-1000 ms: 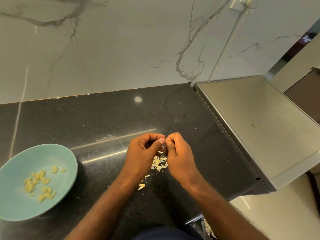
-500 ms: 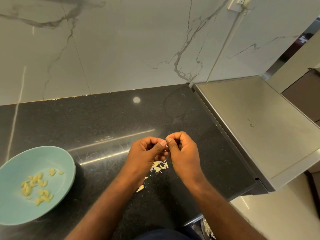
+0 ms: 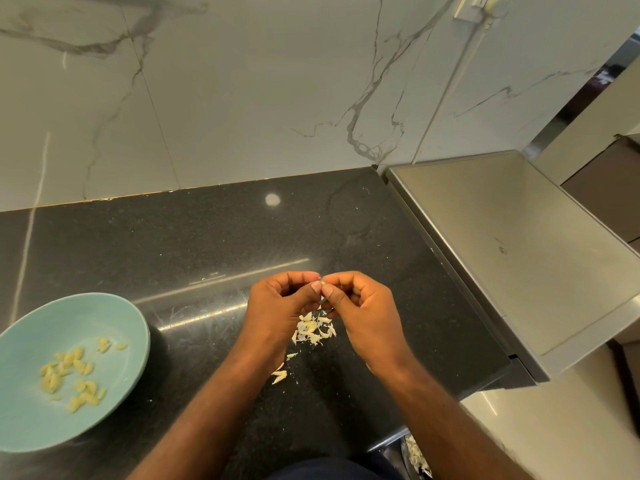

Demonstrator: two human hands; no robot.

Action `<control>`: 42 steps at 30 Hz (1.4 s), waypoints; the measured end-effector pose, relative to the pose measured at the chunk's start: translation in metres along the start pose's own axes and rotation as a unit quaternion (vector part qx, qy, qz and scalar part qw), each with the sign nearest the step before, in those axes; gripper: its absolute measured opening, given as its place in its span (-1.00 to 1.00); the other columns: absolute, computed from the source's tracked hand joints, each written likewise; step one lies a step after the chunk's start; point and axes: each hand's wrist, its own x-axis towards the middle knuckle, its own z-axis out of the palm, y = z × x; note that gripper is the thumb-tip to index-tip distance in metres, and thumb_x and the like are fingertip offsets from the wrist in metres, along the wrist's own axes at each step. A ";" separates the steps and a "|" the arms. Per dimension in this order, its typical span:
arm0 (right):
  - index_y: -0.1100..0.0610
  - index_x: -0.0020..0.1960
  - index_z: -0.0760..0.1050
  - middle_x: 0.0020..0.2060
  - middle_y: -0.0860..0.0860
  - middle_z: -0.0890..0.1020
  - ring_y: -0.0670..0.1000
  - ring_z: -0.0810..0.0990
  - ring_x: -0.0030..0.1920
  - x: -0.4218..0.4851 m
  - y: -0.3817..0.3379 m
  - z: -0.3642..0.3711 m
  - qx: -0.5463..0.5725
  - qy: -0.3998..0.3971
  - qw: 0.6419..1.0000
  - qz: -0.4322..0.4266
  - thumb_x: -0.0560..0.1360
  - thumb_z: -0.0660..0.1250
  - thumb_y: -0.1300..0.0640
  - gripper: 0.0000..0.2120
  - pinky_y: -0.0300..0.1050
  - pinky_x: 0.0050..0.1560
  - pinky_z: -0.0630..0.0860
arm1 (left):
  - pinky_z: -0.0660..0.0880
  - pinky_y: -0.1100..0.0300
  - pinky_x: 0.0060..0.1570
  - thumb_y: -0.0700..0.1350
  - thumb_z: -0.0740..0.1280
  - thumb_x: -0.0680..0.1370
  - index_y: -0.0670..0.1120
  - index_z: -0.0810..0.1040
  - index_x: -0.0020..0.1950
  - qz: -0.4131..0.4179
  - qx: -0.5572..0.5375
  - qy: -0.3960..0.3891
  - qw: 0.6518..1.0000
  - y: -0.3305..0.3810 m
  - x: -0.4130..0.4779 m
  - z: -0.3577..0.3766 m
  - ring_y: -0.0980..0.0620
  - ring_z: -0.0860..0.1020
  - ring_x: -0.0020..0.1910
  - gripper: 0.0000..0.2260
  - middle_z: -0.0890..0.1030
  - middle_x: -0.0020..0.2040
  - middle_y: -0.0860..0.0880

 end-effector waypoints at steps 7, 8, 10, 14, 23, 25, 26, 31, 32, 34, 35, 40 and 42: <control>0.17 0.00 0.60 -0.22 0.09 0.71 0.02 0.68 -0.21 0.003 0.002 0.001 0.043 -0.028 0.997 0.052 0.63 0.29 0.21 -0.88 -0.14 -0.21 0.59 | 0.59 0.22 -0.16 -0.24 0.41 0.54 -0.16 0.68 -0.01 0.027 0.053 -0.032 0.998 -0.001 -0.003 -0.003 0.02 0.65 -0.21 -0.93 0.71 -0.16 -0.13; 0.19 0.00 0.58 -0.22 0.10 0.70 0.02 0.67 -0.21 0.003 0.002 0.001 0.052 -0.038 0.996 0.063 0.65 0.26 0.20 -0.86 -0.13 -0.22 0.59 | 0.59 0.22 -0.17 -0.22 0.41 0.54 -0.16 0.68 -0.02 0.035 0.070 -0.035 0.996 -0.002 -0.002 -0.004 0.02 0.64 -0.23 -0.94 0.71 -0.18 -0.12; 0.23 0.00 0.56 -0.20 0.14 0.69 0.04 0.66 -0.21 0.003 0.002 0.002 0.066 -0.057 0.992 0.088 0.67 0.22 0.18 -0.82 -0.10 -0.23 0.58 | 0.57 0.25 -0.20 -0.20 0.41 0.55 -0.16 0.68 -0.05 0.051 0.114 -0.042 0.991 -0.002 -0.002 -0.006 0.05 0.64 -0.26 -0.94 0.71 -0.22 -0.10; 0.26 -0.02 0.52 -0.28 0.08 0.62 0.02 0.59 -0.28 0.003 0.000 0.006 0.117 -0.087 0.981 0.126 0.68 0.19 0.18 -0.80 -0.12 -0.28 0.54 | 0.54 0.30 -0.27 -0.26 0.37 0.57 -0.21 0.65 -0.08 0.052 0.118 -0.061 0.990 -0.001 -0.004 -0.013 0.11 0.61 -0.32 -0.93 0.68 -0.28 -0.04; 0.25 -0.01 0.54 -0.26 0.05 0.61 0.00 0.57 -0.28 0.003 -0.004 0.008 0.124 -0.078 0.983 0.107 0.66 0.23 0.21 -0.84 -0.12 -0.28 0.53 | 0.58 0.19 -0.20 -0.19 0.39 0.56 -0.18 0.67 -0.06 0.042 0.105 -0.052 0.992 0.000 -0.006 -0.019 0.03 0.61 -0.26 -0.91 0.69 -0.24 -0.08; 0.25 0.00 0.55 -0.25 0.06 0.62 0.01 0.58 -0.27 0.003 -0.004 0.007 0.105 -0.073 0.987 0.100 0.65 0.24 0.21 -0.84 -0.11 -0.27 0.54 | 0.59 0.18 -0.19 -0.20 0.39 0.56 -0.18 0.67 -0.07 0.041 0.112 -0.051 0.992 0.000 -0.006 -0.019 0.05 0.61 -0.26 -0.92 0.69 -0.24 -0.07; 0.25 0.00 0.56 -0.24 0.06 0.63 0.02 0.59 -0.26 0.003 -0.004 0.007 0.096 -0.069 0.988 0.097 0.65 0.25 0.21 -0.85 -0.11 -0.26 0.55 | 0.59 0.19 -0.19 -0.21 0.39 0.56 -0.17 0.67 -0.07 0.042 0.117 -0.052 0.991 0.000 -0.006 -0.019 0.06 0.61 -0.27 -0.92 0.69 -0.24 -0.06; 0.27 0.03 0.58 -0.24 0.07 0.64 0.02 0.59 -0.25 0.002 -0.002 0.008 0.090 -0.051 0.990 0.092 0.62 0.29 0.23 -0.87 -0.10 -0.25 0.56 | 0.59 0.25 -0.23 -0.22 0.38 0.57 -0.12 0.66 -0.11 0.060 0.163 -0.052 0.983 0.001 -0.007 -0.020 0.13 0.60 -0.33 -0.91 0.67 -0.32 0.02; 0.27 0.03 0.59 -0.25 0.07 0.64 0.02 0.60 -0.25 0.002 -0.001 0.008 0.093 -0.049 0.990 0.092 0.62 0.30 0.23 -0.87 -0.11 -0.25 0.56 | 0.60 0.24 -0.24 -0.22 0.39 0.57 -0.11 0.66 -0.12 0.067 0.175 -0.051 0.981 0.001 -0.007 -0.020 0.12 0.60 -0.33 -0.90 0.67 -0.33 0.02; 0.27 0.03 0.59 -0.26 0.05 0.65 -0.01 0.60 -0.25 0.001 0.000 0.009 0.104 -0.047 0.989 0.093 0.61 0.31 0.24 -0.88 -0.14 -0.25 0.57 | 0.59 0.20 -0.23 -0.21 0.39 0.57 -0.07 0.66 -0.15 0.075 0.192 -0.045 0.978 0.000 -0.008 -0.019 0.11 0.59 -0.34 -0.88 0.66 -0.34 0.02; 0.27 0.03 0.59 -0.27 0.04 0.65 -0.02 0.61 -0.26 0.001 0.000 0.010 0.109 -0.047 0.988 0.095 0.61 0.31 0.24 -0.88 -0.16 -0.25 0.57 | 0.58 0.19 -0.23 -0.20 0.39 0.57 -0.06 0.65 -0.17 0.078 0.198 -0.042 0.976 0.000 -0.008 -0.018 0.11 0.58 -0.34 -0.86 0.66 -0.34 0.03; 0.29 0.05 0.60 -0.27 0.05 0.67 -0.06 0.64 -0.27 -0.001 0.003 0.014 0.137 -0.056 0.984 0.096 0.61 0.29 0.31 -0.88 -0.20 -0.25 0.57 | 0.59 0.09 -0.21 -0.12 0.38 0.57 -0.05 0.62 -0.14 0.094 0.220 -0.020 0.971 -0.005 -0.012 -0.017 0.10 0.59 -0.30 -0.90 0.66 -0.27 -0.03; 0.26 0.07 0.62 -0.24 0.06 0.70 -0.06 0.66 -0.24 -0.003 0.004 0.015 0.136 -0.066 0.984 0.093 0.60 0.30 0.32 -0.86 -0.20 -0.20 0.58 | 0.59 0.10 -0.21 -0.11 0.35 0.59 -0.02 0.62 -0.12 0.093 0.231 -0.011 0.968 -0.006 -0.012 -0.017 0.09 0.61 -0.27 -0.90 0.65 -0.26 0.00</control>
